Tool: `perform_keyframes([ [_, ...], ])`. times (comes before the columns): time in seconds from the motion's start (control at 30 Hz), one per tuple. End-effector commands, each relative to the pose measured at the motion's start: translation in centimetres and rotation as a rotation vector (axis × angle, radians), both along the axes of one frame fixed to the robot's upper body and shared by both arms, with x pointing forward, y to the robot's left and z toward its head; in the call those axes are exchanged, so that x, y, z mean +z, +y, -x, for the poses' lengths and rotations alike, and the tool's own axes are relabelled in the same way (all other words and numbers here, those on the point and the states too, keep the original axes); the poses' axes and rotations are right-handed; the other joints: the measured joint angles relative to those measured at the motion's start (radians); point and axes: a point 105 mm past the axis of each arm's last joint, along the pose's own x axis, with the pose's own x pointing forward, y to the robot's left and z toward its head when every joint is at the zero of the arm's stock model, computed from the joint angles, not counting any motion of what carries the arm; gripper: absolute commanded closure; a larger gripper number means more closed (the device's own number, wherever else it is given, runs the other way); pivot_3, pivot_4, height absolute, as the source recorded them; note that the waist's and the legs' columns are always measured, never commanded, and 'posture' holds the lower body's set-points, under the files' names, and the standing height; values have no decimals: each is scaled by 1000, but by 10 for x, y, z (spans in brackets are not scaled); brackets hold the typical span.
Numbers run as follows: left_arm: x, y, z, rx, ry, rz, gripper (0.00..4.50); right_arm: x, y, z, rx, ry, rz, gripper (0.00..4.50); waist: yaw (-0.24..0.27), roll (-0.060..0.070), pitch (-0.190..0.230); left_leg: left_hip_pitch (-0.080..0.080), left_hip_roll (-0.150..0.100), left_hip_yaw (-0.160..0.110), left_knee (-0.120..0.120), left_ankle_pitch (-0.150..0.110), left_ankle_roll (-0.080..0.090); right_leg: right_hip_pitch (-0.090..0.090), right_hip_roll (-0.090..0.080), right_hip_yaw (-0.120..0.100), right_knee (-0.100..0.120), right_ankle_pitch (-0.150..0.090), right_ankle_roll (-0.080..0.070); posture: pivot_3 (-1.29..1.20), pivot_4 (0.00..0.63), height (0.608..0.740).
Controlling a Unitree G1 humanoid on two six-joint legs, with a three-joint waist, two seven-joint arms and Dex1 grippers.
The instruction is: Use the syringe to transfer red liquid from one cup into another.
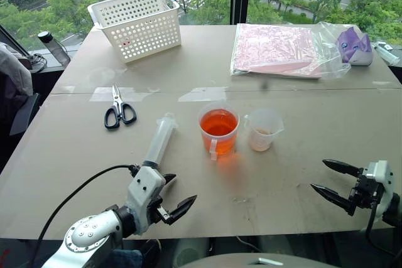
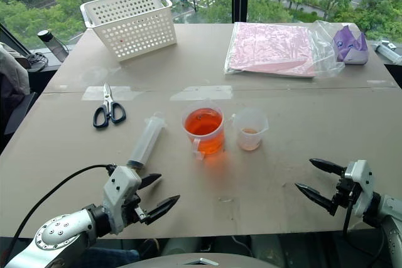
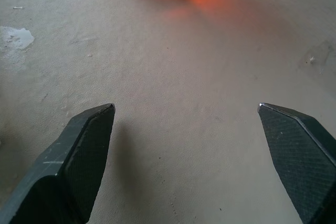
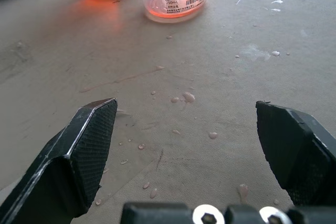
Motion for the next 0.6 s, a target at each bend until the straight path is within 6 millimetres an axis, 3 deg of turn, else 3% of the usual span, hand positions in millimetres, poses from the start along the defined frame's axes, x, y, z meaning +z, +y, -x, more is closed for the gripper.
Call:
perform_keyframes([
  [0.03,8,-2,-1,-17,-42,13,51,7,2,-1,19,-24,7,0,0,0,0,0,0,0,0,0,0,0,0,0,0,0,0,0,150,740],
  [0.6,-1,3,3,-15,-43,18,51,9,4,-2,38,-22,-5,0,0,0,0,0,0,0,-1,0,0,0,0,0,0,0,-1,0,150,740],
])
